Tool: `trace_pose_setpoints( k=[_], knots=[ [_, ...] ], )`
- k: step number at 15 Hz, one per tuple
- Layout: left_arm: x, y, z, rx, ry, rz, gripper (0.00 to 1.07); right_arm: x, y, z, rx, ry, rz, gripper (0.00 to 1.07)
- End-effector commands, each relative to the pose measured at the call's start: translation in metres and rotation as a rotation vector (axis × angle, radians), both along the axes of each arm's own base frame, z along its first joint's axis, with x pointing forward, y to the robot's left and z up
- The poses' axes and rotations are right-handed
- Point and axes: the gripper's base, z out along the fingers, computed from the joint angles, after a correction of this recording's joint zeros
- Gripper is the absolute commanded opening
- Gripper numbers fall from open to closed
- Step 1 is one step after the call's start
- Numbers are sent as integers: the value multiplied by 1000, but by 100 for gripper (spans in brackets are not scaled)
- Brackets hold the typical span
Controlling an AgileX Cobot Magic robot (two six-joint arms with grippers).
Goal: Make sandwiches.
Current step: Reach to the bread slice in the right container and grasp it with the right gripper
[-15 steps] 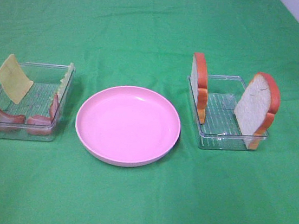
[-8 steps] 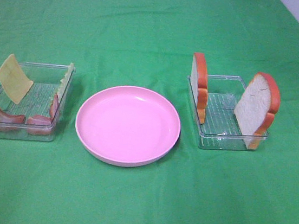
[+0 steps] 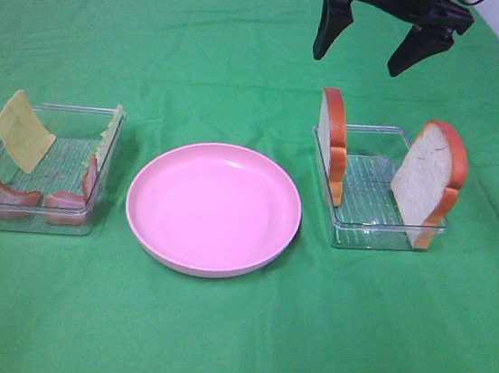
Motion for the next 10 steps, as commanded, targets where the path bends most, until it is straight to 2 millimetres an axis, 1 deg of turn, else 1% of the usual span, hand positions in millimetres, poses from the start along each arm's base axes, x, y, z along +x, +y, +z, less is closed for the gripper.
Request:
trace_pose_setpoints(
  k=[1, 8, 9, 10],
  knots=[
    [-2, 0, 0, -7, -30, -5, 98, -4, 1, -13, -21, 111, -3, 93],
    [-2, 0, 0, -7, -30, -5, 98, 9, 5, -53, -22, 162, -25, 93],
    [-2, 0, 0, -7, -30, -5, 98, 13, 7, -63, -25, 169, -27, 93],
    [-2, 0, 0, -7, -30, -5, 98, 15, 7, -66, -22, 161, -30, 93]
  ],
)
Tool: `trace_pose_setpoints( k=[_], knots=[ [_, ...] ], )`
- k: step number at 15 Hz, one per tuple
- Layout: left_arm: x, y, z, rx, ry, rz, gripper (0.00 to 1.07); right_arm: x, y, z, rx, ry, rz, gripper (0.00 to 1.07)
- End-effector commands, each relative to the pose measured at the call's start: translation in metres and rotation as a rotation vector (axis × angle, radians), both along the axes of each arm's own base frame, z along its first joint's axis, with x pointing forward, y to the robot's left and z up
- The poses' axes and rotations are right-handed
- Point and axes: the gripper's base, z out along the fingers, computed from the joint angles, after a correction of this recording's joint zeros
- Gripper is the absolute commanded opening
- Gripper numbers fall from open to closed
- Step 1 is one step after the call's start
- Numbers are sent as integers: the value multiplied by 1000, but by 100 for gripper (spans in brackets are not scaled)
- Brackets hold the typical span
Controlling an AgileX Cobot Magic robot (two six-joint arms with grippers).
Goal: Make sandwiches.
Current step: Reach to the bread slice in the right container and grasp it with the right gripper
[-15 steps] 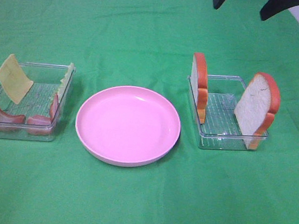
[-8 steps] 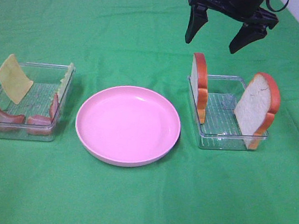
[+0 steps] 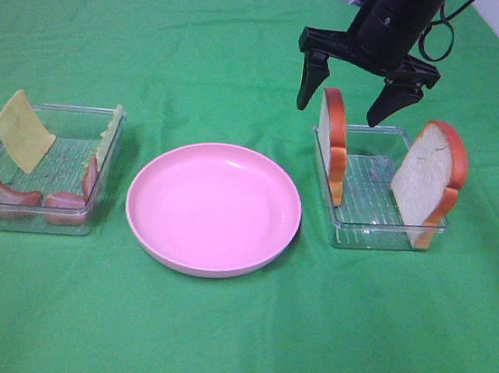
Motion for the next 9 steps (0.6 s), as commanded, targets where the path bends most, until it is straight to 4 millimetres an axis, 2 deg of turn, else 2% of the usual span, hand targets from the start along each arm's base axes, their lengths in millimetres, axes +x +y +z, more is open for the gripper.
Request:
trace_pose_setpoints(
  k=[1, 9],
  knots=[
    [-2, 0, 0, -7, -25, -6, 98, 1, 0, -6, -5, 16, -6, 93],
    [-2, 0, 0, -6, -25, -5, 98, 6, 2, -33, -21, 59, -7, 89]
  ],
)
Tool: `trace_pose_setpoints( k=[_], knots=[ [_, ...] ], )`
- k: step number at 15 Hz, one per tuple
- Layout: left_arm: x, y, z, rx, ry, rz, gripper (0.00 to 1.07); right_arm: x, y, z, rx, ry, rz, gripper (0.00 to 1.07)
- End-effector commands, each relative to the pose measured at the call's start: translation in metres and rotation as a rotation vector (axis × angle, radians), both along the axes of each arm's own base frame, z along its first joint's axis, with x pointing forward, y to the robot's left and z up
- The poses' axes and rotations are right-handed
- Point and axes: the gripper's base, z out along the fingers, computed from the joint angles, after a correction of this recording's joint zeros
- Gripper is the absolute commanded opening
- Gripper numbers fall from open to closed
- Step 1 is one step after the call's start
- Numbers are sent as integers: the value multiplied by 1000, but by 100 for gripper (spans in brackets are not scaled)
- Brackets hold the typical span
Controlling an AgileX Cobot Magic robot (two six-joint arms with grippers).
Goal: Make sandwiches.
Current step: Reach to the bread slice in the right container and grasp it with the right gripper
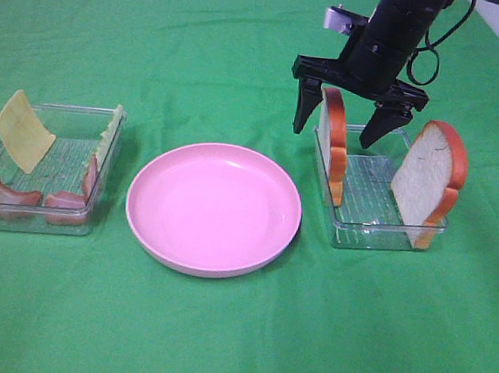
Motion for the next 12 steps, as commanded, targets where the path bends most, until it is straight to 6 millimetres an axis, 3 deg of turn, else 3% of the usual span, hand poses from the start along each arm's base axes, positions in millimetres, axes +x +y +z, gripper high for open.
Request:
trace_pose_setpoints(
  k=[1, 3, 5, 7, 12],
  knots=[
    [-2, 0, -1, -6, -19, -6, 98, 1, 0, -5, -4, 6, -6, 86],
    [-2, 0, -1, -6, -19, -6, 98, 1, 0, -5, -3, 2, -5, 73],
    [-2, 0, -1, -6, -19, -6, 98, 2, 0, -5, -3, 2, -8, 46],
    [-2, 0, -1, -6, -19, -6, 98, 2, 0, -5, -3, 2, -12, 32],
    [-2, 0, -1, -6, -19, -6, 98, -1, 0, -5, -9, 25, -8, 31]
  ],
)
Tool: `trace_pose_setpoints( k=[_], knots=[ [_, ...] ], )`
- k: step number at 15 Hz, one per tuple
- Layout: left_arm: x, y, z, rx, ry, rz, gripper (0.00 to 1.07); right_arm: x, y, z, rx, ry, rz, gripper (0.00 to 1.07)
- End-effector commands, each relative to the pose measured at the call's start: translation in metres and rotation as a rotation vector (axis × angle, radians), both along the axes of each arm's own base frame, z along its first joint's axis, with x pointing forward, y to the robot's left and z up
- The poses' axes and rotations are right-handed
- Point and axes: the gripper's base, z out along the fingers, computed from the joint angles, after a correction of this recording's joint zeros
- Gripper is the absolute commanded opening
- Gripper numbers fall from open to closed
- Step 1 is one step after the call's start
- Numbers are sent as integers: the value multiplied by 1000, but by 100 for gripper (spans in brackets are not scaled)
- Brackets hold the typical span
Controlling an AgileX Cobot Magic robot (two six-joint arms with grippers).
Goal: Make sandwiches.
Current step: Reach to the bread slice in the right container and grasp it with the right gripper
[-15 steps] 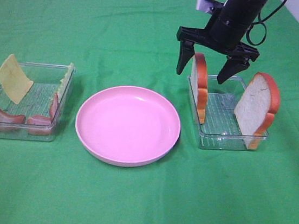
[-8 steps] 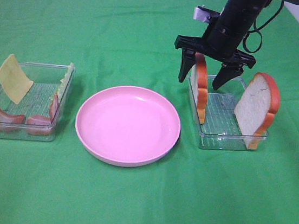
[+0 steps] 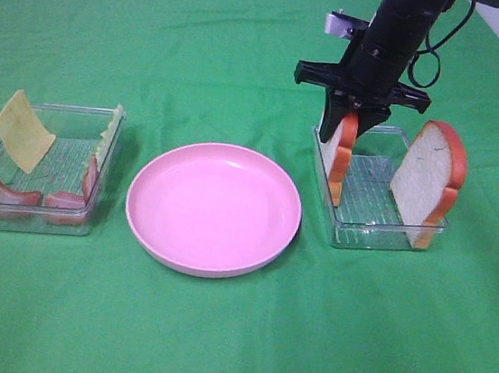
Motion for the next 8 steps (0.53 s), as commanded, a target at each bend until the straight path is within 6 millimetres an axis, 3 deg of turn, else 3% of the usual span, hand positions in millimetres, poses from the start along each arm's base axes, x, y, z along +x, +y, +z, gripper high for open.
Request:
trace_pose_setpoints(
  k=[1, 3, 5, 8],
  knots=[
    [-2, 0, -1, -6, -18, -6, 98, -1, 1, -1, 13, 16, -11, 31],
    [-2, 0, -1, -6, -18, -6, 98, -1, 1, -1, 12, 19, -11, 24],
    [-2, 0, -1, -6, -18, -6, 98, -1, 1, -1, 7, 22, -9, 0],
    [-2, 0, -1, -6, -18, -6, 98, -1, 0, 2, -4, 12, -8, 0]
  ],
)
